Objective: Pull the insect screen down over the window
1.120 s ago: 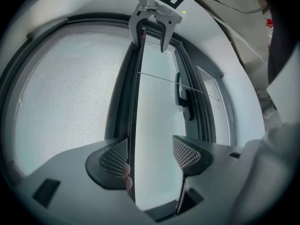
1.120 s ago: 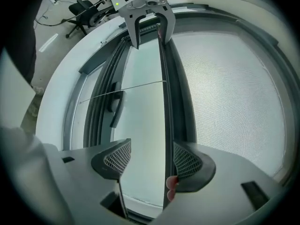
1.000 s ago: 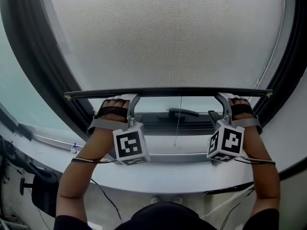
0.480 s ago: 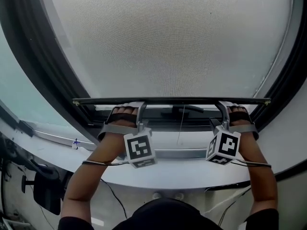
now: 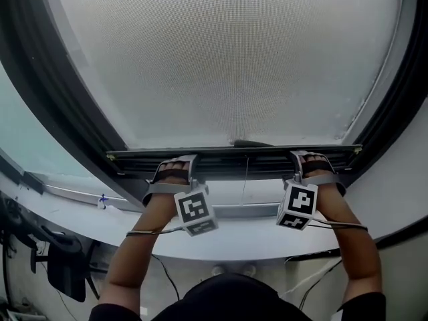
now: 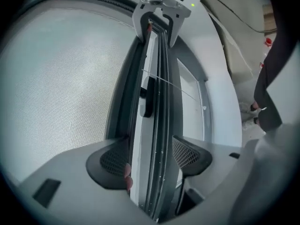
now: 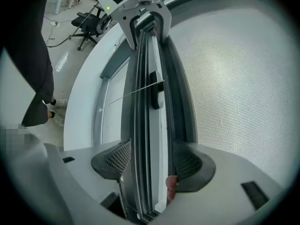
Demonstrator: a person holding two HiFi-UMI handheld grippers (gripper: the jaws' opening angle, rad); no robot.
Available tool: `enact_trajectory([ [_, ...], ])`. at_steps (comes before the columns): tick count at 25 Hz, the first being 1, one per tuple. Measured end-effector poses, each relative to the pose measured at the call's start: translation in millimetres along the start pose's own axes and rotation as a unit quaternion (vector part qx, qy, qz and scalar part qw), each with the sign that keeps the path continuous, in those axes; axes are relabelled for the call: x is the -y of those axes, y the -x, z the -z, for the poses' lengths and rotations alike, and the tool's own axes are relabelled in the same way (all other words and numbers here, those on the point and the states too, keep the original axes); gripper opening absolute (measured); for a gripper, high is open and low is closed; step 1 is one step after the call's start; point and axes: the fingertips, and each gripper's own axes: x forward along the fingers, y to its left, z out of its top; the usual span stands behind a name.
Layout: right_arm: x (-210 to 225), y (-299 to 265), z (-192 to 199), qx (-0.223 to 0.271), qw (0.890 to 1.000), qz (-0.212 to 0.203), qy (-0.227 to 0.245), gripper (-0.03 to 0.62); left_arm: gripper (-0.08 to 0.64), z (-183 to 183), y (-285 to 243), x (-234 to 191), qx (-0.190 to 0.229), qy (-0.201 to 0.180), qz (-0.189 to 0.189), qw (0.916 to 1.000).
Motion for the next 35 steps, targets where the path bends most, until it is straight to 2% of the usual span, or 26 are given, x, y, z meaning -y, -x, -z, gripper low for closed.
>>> enact_trajectory([
  [3, -20, -13, 2, -0.001, 1.0, -0.028, 0.003, 0.284, 0.295, 3, -8, 19, -0.004, -0.006, 0.045, 0.999],
  [5, -36, -31, 6, -0.002, 1.0, -0.027, 0.01, 0.284, 0.295, 6, -21, 38, -0.008, -0.015, 0.061, 0.998],
  [8, -50, -43, 9, -0.012, 0.999, -0.03, 0.013, 0.284, 0.295, 7, -32, 55, -0.024, -0.026, 0.056, 0.9978],
  [10, -52, -44, 9, -0.017, 0.999, -0.034, 0.011, 0.284, 0.295, 6, -34, 55, -0.03, -0.02, 0.053, 0.998],
  [16, -54, -43, 7, -0.018, 0.999, -0.03, 0.001, 0.284, 0.293, 4, -33, 56, -0.025, -0.006, 0.057, 0.998],
  [27, -50, -45, 6, -0.018, 1.0, -0.017, -0.007, 0.27, 0.29, 5, -37, 54, -0.032, -0.015, 0.027, 0.999],
  [31, -49, -45, 5, -0.014, 1.0, -0.015, -0.011, 0.267, 0.281, 6, -40, 51, -0.029, -0.001, 0.016, 0.9994],
  [35, -49, -39, 5, -0.013, 1.0, -0.025, -0.007, 0.267, 0.281, 5, -33, 52, -0.035, -0.011, 0.029, 0.9989],
])
